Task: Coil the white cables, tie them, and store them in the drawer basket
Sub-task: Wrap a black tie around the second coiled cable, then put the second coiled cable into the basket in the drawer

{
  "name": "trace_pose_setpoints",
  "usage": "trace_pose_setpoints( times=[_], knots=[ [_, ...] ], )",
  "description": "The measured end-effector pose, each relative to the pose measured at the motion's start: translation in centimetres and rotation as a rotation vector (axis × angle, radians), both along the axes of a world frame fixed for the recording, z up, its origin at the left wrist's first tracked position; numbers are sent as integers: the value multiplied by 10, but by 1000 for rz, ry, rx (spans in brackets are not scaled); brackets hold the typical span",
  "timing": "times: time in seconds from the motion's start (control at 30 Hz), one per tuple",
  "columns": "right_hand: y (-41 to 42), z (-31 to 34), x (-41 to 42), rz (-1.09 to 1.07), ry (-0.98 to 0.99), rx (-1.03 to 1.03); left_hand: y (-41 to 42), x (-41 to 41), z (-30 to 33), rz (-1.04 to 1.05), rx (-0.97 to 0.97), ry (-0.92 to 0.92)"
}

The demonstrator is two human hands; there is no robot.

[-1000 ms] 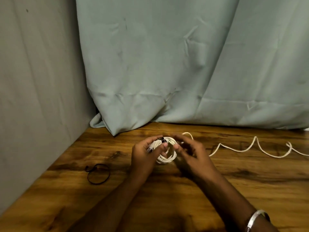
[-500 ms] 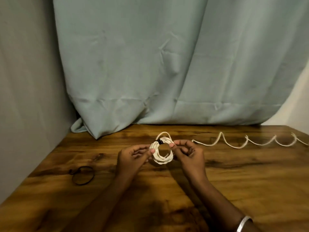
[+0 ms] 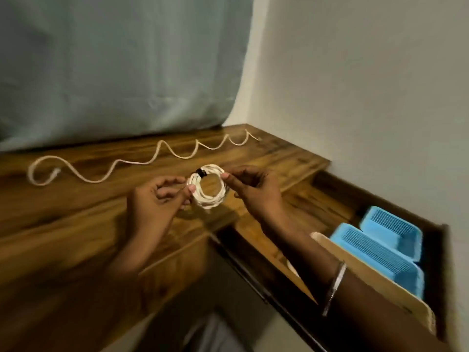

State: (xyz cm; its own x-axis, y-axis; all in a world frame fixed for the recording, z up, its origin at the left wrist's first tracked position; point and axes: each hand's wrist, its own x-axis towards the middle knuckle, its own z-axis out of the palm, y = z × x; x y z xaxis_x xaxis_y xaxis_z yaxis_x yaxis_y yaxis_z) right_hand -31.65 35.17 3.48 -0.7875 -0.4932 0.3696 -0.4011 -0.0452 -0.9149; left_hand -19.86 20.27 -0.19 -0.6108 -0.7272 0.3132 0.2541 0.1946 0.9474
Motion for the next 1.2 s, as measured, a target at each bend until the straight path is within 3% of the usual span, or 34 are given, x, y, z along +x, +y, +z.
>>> trace_pose_setpoints(
  times=[0.17,0.33,0.5,0.7,1.03,1.2],
  knots=[
    [123,-7,-31,-235,26,87,97,-65,-7,-204,-30,-67],
    [228,-25,-38,-385,-20,216,171,-99,-26,-433,-201,-177],
    [298,-59,-42,-439,-173,376,223,-113,-52,-650,-322,-356],
    [319,-97,-55,-451,-268,448,251,-139,-81,-679,-404,-561],
    [305,-124,-68,-364,-348,661,261,-145,-86,-787,-831,-871],
    [299,-112,-63,-361,-250,770,258,-139,-80,-771,-834,-837]
  ],
)
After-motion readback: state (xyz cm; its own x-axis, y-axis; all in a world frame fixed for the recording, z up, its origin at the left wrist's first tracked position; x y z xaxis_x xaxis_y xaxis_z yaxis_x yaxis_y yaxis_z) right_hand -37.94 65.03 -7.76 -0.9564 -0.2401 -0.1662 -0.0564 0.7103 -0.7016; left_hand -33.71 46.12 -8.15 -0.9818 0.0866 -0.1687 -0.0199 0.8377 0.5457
